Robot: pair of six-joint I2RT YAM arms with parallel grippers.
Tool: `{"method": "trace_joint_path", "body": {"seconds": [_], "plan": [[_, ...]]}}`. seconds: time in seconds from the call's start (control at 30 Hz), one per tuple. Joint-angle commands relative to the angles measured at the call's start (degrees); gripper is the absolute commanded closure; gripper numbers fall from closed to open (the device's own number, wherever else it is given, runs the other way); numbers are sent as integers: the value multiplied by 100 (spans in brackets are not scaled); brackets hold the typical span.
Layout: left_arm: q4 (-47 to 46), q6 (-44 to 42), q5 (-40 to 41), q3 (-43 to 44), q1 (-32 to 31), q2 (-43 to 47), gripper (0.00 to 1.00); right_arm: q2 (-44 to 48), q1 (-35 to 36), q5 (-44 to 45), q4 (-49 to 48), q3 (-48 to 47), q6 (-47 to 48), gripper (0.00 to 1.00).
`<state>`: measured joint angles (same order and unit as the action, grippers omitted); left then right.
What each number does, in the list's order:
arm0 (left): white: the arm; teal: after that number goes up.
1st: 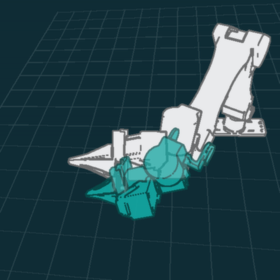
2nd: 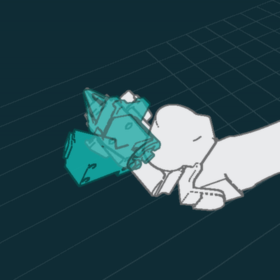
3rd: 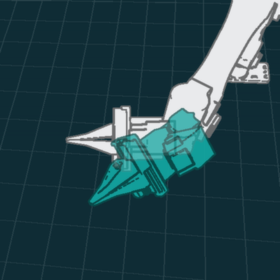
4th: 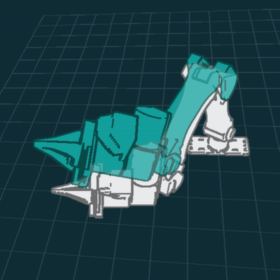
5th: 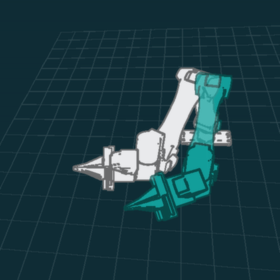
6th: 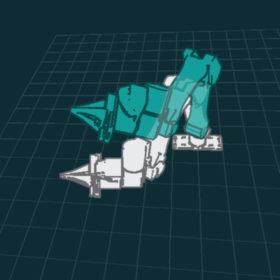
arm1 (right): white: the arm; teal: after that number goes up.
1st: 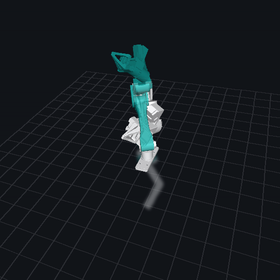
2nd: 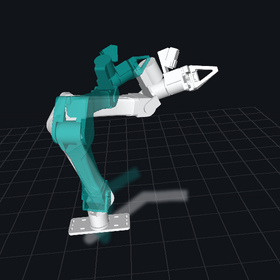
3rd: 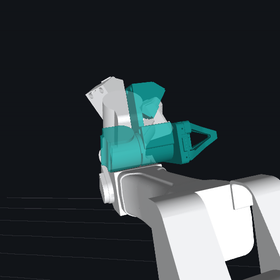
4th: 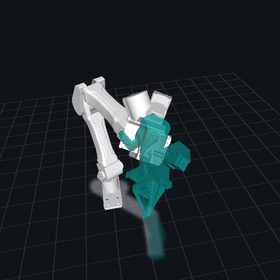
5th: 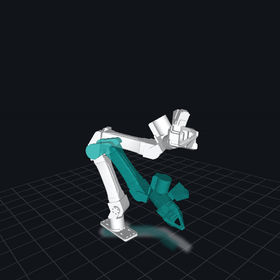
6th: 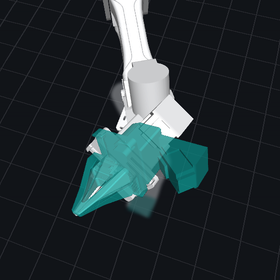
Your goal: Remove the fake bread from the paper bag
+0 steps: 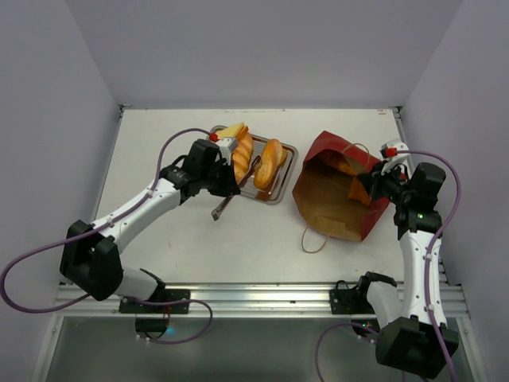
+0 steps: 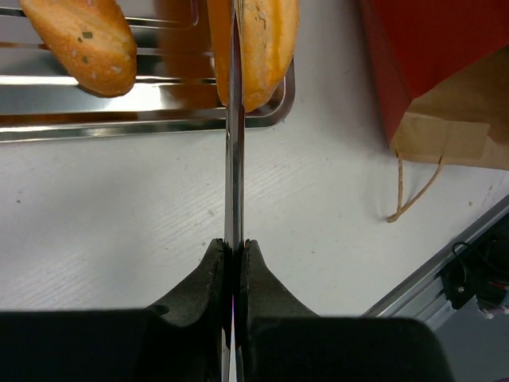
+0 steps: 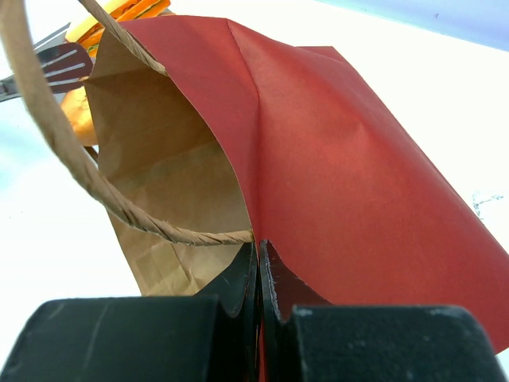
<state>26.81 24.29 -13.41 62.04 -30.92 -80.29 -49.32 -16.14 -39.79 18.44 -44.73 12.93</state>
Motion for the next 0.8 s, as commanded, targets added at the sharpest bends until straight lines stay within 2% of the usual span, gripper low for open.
{"method": "trace_joint_path", "body": {"seconds": [0.0,0.4,0.47,0.6,0.77], "plan": [[-843,-311,14,-60,121,-39,100,54,-3,-20,-182,17,52,98],[-1090,-443,154,-359,244,-452,99,45,-3,-20,-165,26,69,98],[-1107,-443,154,-403,270,-487,96,45,-12,-11,-174,17,69,98],[-1108,-461,93,-438,288,-505,83,37,-3,-20,-174,26,69,98],[-1090,-443,32,-456,297,-426,71,36,-3,-11,-165,17,69,98]]}}
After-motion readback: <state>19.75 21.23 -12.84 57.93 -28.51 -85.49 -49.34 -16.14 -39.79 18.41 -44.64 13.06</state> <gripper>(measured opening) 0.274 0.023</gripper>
